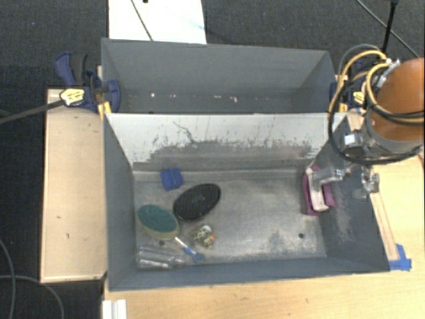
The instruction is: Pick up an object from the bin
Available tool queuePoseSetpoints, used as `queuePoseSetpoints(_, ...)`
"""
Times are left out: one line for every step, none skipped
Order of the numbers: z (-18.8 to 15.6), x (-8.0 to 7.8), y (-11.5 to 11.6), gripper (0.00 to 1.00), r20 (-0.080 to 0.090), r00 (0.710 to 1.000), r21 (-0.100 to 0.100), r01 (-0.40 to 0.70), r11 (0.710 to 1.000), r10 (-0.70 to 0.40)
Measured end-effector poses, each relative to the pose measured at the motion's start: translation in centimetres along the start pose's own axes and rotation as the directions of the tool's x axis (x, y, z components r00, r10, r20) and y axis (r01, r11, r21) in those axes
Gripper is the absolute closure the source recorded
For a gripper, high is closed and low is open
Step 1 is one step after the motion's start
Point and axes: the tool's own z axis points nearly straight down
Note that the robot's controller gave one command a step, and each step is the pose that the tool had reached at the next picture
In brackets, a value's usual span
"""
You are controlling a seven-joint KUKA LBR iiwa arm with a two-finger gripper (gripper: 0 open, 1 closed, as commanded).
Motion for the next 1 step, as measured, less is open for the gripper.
queuePoseSetpoints(6.92, -0.99, -1.94, 0.0, 0.007, 0.97, -0.002, 0.241, 0.97, -0.241)
